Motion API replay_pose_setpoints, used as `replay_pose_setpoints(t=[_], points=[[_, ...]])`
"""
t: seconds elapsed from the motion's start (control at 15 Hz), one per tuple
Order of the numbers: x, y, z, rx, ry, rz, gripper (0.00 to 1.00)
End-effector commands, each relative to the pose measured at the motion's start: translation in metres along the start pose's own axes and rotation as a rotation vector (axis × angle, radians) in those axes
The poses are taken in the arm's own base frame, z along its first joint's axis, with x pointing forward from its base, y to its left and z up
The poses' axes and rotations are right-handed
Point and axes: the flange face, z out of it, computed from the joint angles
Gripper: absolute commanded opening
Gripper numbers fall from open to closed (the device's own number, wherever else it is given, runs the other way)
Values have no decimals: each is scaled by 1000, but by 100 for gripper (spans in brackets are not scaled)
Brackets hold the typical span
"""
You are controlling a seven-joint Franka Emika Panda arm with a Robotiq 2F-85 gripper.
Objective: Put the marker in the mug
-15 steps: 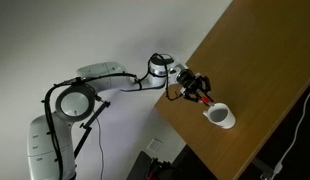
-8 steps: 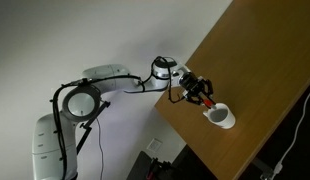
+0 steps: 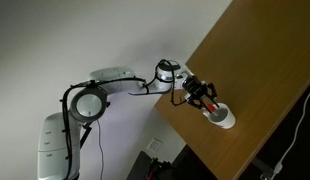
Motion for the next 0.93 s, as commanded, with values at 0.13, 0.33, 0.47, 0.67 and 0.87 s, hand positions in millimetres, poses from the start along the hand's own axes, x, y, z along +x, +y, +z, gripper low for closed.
replay_pose_setpoints(t=[0.13,0.33,0.47,0.67,0.87], points=[[17,-2,-7,-32,23,-1,84],[32,2,-12,-37,37,12,100],[44,4,-16,-23,34,10,100],[66,3,-28,46,14,-18,100],[93,4,-41,162,24,-96,100]])
